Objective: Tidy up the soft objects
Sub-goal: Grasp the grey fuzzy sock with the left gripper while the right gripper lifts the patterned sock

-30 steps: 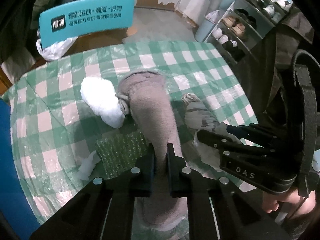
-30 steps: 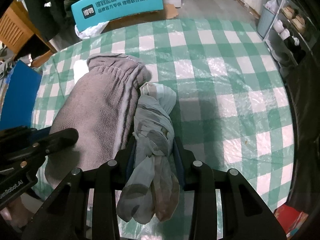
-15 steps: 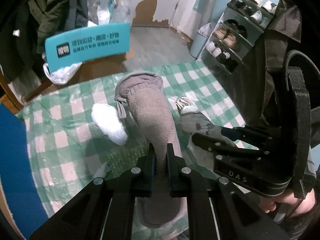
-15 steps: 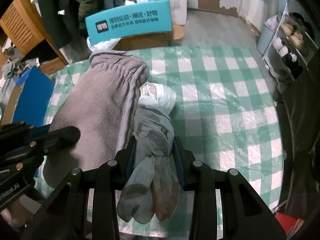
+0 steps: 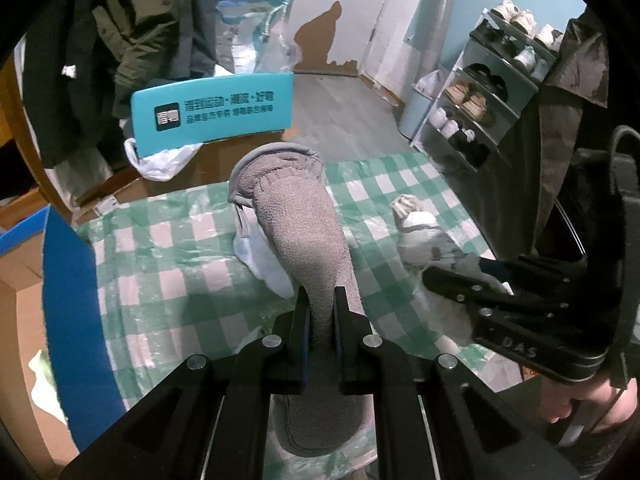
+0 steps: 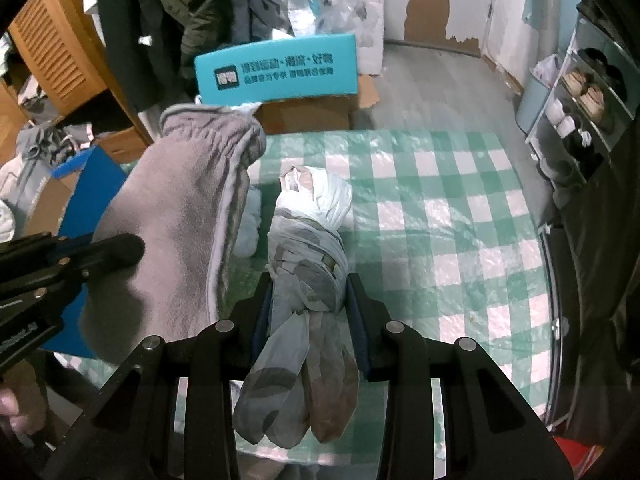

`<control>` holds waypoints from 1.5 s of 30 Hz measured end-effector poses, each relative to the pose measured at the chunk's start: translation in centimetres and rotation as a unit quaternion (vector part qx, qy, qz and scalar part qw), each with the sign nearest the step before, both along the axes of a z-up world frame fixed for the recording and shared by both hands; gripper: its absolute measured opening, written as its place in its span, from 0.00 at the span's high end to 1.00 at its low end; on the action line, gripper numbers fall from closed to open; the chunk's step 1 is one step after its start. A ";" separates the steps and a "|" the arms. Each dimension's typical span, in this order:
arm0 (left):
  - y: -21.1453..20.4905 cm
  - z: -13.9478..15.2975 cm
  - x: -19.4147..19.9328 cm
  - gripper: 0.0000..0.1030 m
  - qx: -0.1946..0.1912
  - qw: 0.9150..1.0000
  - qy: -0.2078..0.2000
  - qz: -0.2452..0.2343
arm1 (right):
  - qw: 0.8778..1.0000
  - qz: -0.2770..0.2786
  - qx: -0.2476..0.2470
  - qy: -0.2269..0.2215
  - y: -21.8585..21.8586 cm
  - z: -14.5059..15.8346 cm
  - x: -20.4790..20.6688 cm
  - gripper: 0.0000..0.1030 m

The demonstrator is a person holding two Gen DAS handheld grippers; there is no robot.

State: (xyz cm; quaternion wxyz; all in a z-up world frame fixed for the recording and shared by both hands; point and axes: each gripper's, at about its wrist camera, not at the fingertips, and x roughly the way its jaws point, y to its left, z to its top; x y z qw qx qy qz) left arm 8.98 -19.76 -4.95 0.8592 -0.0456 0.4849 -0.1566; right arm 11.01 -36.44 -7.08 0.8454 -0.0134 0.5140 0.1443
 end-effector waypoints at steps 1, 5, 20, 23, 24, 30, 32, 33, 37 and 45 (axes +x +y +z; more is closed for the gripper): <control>0.2 0.1 -0.1 0.91 0.002 1.000 -0.002 0.002 | 1.000 0.001 0.001 -0.002 0.1 0.2 -0.1 0.67; 1.5 0.6 -0.8 0.91 0.008 1.000 -0.007 0.014 | 1.000 0.008 0.006 -0.011 0.8 1.2 -0.4 0.67; 7.2 2.1 -2.3 0.91 0.009 0.997 -0.020 0.070 | 0.998 0.052 0.013 -0.036 4.9 4.0 -1.2 0.67; 8.3 2.5 -2.8 0.91 0.008 0.997 -0.025 0.079 | 0.997 0.061 0.015 -0.039 5.7 4.3 -1.4 0.67; 8.6 2.7 -2.8 0.91 0.008 0.996 -0.027 0.081 | 0.997 0.064 0.015 -0.039 6.0 4.4 -1.4 0.67; 10.7 3.7 -3.5 0.91 0.003 0.994 -0.038 0.099 | 0.996 0.079 0.018 -0.041 7.9 5.0 -1.5 0.67; 11.4 4.1 -3.8 0.91 0.004 0.993 -0.043 0.106 | 0.995 0.084 0.019 -0.041 8.5 5.1 -1.5 0.67; 11.8 4.3 -3.9 0.91 0.005 0.993 -0.045 0.110 | 0.995 0.086 0.020 -0.042 8.8 5.3 -1.4 0.67; 13.3 4.9 -4.5 0.91 0.001 0.991 -0.051 0.122 | 0.994 0.097 0.020 -0.044 10.2 5.6 -1.5 0.67; 16.7 5.7 -5.9 0.91 -0.007 0.987 -0.062 0.148 | 0.991 0.128 0.021 -0.046 13.9 6.1 -1.7 0.67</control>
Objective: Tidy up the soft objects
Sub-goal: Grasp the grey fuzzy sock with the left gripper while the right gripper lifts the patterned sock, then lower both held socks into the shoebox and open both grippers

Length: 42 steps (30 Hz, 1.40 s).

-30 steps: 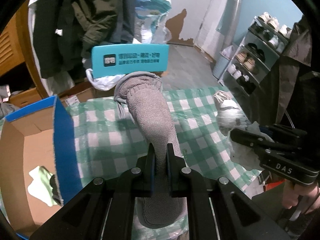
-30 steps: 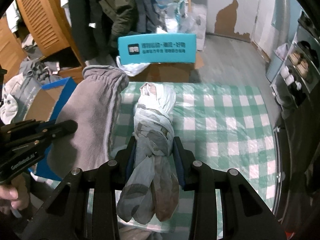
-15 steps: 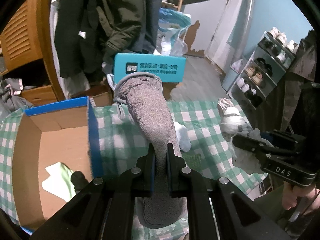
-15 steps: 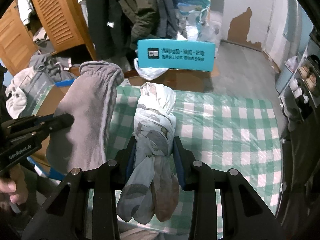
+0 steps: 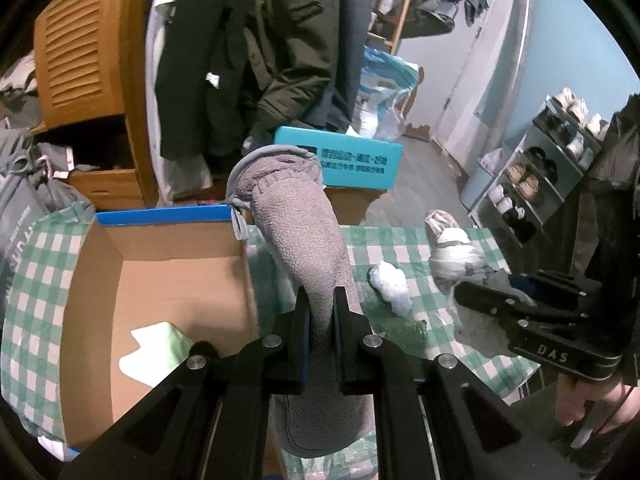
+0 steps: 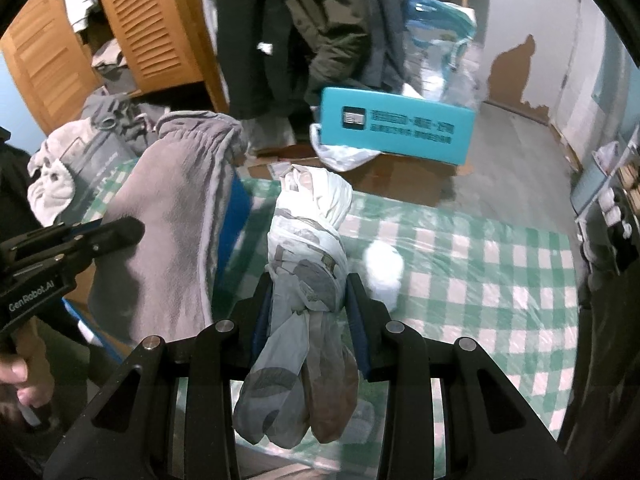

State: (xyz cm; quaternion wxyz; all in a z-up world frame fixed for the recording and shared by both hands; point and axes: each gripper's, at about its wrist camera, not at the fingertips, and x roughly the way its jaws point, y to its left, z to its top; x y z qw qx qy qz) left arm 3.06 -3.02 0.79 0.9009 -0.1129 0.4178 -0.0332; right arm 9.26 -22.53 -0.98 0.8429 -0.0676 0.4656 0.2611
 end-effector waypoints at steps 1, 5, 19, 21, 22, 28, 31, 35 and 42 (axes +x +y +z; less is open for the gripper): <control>0.5 0.1 -0.2 0.91 -0.001 1.000 -0.002 0.004 | 1.000 0.006 0.000 0.000 0.7 0.0 0.0 0.67; 2.1 0.4 -1.0 0.91 0.000 1.000 -0.010 0.019 | 1.000 0.023 0.000 0.006 2.8 0.0 -0.1 0.67; 8.1 0.4 -3.3 0.91 0.005 0.997 -0.011 0.076 | 0.996 0.085 -0.001 0.012 10.7 -0.1 -0.9 0.67; 8.7 0.2 -3.5 0.91 0.004 0.997 -0.010 0.081 | 0.996 0.093 -0.002 0.012 11.8 -0.1 -1.1 0.67; 9.1 0.1 -3.6 0.91 0.004 0.996 -0.008 0.083 | 0.995 0.096 -0.002 0.012 12.3 -0.1 -1.1 0.67; 10.8 -0.8 -4.2 0.91 0.009 0.995 0.003 0.099 | 0.992 0.121 -0.008 0.017 15.6 -0.4 -1.7 0.67; 11.6 -1.3 -4.3 0.91 0.009 0.994 0.011 0.104 | 0.991 0.130 -0.013 0.019 17.0 -0.7 -1.8 0.67; 12.4 -2.1 -4.4 0.91 0.009 0.994 0.021 0.111 | 0.990 0.138 -0.017 0.026 18.5 -1.3 -1.8 0.67; 13.7 -3.9 -4.1 0.91 0.014 0.991 0.045 0.122 | 0.988 0.149 -0.020 0.041 20.4 -2.5 -1.7 0.67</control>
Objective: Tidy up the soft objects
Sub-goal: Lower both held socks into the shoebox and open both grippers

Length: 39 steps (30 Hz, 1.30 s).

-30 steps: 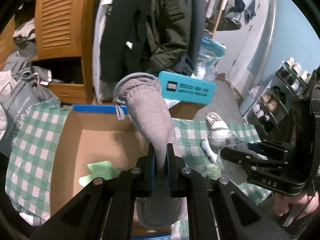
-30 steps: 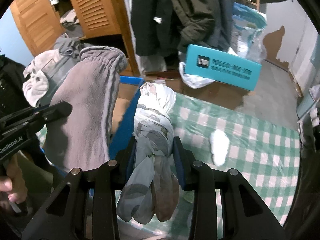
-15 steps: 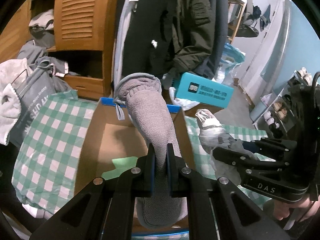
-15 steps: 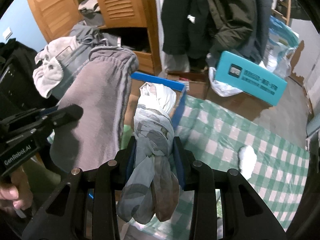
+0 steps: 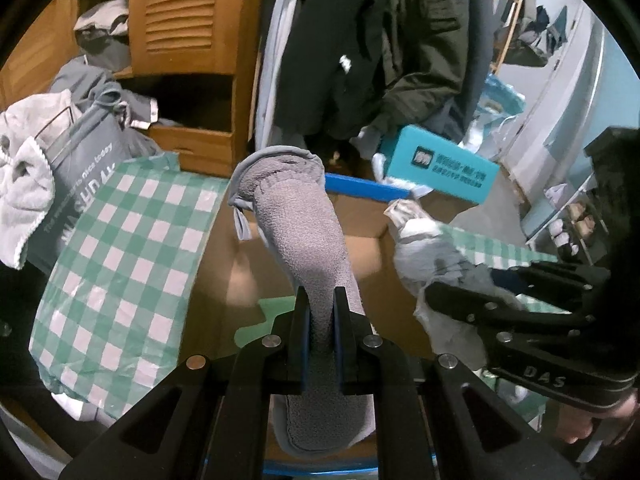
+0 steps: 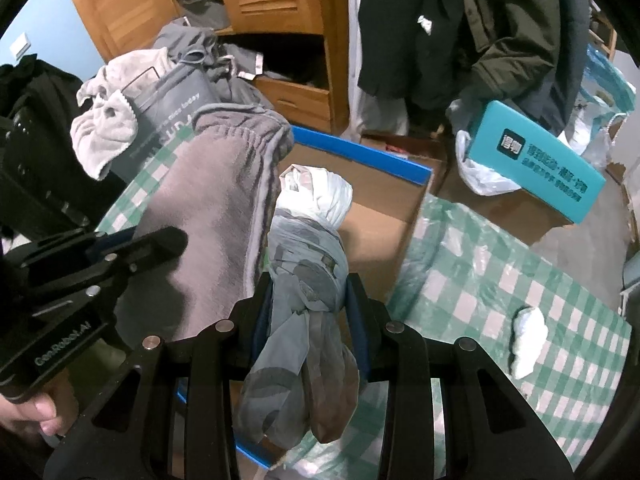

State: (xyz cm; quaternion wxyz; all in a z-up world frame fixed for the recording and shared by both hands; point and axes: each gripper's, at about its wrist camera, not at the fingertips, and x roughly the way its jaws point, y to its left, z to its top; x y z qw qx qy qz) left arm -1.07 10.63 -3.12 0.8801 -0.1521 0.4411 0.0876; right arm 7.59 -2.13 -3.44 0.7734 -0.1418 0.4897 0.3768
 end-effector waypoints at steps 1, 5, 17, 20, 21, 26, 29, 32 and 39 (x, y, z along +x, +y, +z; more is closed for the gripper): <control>0.1 -0.3 0.1 0.90 0.001 1.000 0.005 0.001 | 1.000 0.001 -0.001 0.001 0.2 -0.1 0.0 0.67; 0.6 -1.1 0.3 0.89 -0.006 1.000 0.018 0.005 | 1.000 0.004 -0.002 0.003 0.8 -0.4 0.0 0.65; 0.9 -0.5 0.0 0.63 0.011 1.000 0.015 0.022 | 1.000 -0.010 0.004 0.005 0.7 -0.6 0.8 0.46; 0.5 -0.3 0.1 0.54 0.013 1.000 0.012 0.017 | 1.000 -0.018 0.004 0.006 0.1 -0.6 1.1 0.45; 0.2 -0.2 0.1 0.51 0.015 1.000 0.013 0.015 | 1.000 -0.021 0.004 0.006 -0.2 -0.5 1.2 0.43; -1.1 0.2 0.3 0.48 0.027 1.000 0.010 -0.002 | 1.000 -0.029 0.003 -0.002 -1.1 0.0 1.1 0.40; -1.7 0.4 0.4 0.47 0.034 0.999 0.010 -0.008 | 0.999 -0.032 0.005 -0.009 -1.6 0.3 1.0 0.40; -2.1 0.5 0.4 0.43 0.035 0.999 0.009 -0.010 | 0.999 -0.036 0.007 -0.013 -2.3 0.6 1.1 0.36; -3.2 0.8 0.8 0.36 0.037 0.999 0.009 -0.017 | 0.999 -0.053 0.000 -0.014 -4.4 0.3 1.3 0.35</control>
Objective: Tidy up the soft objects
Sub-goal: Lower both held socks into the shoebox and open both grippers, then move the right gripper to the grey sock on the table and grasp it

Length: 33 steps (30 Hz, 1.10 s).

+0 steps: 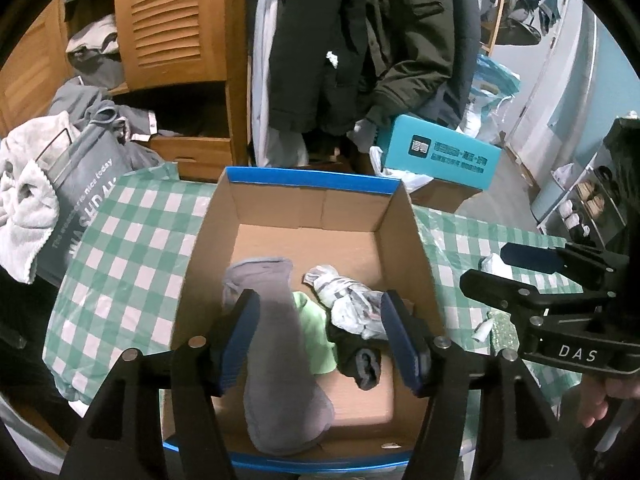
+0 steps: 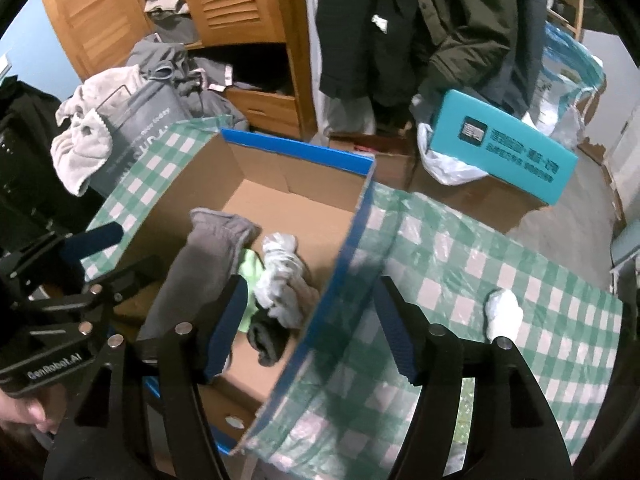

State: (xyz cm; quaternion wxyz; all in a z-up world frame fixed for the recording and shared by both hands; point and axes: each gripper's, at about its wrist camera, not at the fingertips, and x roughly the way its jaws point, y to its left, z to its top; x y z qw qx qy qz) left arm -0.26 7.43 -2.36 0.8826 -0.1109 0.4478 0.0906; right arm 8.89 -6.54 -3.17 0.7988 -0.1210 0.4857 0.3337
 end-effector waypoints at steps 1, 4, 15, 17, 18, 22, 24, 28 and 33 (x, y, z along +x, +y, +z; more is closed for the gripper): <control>-0.3 0.0 0.1 0.35 0.000 1.000 0.002 -0.003 | 1.000 -0.003 -0.001 0.001 -0.3 -0.1 0.0 0.35; -1.2 -0.2 0.5 0.35 0.004 1.000 0.006 -0.012 | 1.000 -0.013 -0.003 0.004 -1.4 -0.2 0.1 0.31; -4.7 -0.7 2.0 0.34 0.015 0.999 0.024 -0.045 | 0.999 -0.038 -0.003 0.005 -5.3 -0.2 0.2 0.31; -5.2 -0.7 2.3 0.34 0.014 0.998 0.026 -0.049 | 0.999 -0.043 -0.002 0.006 -6.0 -0.2 0.3 0.31; -5.4 -0.7 2.4 0.34 0.014 0.998 0.027 -0.051 | 0.999 -0.047 -0.003 0.007 -6.5 -0.3 0.3 0.31; -6.5 -0.9 2.9 0.34 0.013 0.998 0.031 -0.061 | 0.998 -0.059 -0.003 0.009 -8.0 -0.5 0.6 0.31; -7.2 -1.0 3.1 0.33 0.012 0.997 0.033 -0.066 | 0.998 -0.067 -0.007 0.009 -9.0 -0.7 0.7 0.31; -8.5 -1.2 3.6 0.32 0.013 0.996 0.037 -0.078 | 0.997 -0.074 -0.013 0.007 -10.5 -1.2 0.5 0.31; -10.6 -1.4 4.3 0.28 0.009 0.994 0.039 -0.097 | 0.995 -0.094 -0.027 0.011 -13.0 -2.3 0.6 0.31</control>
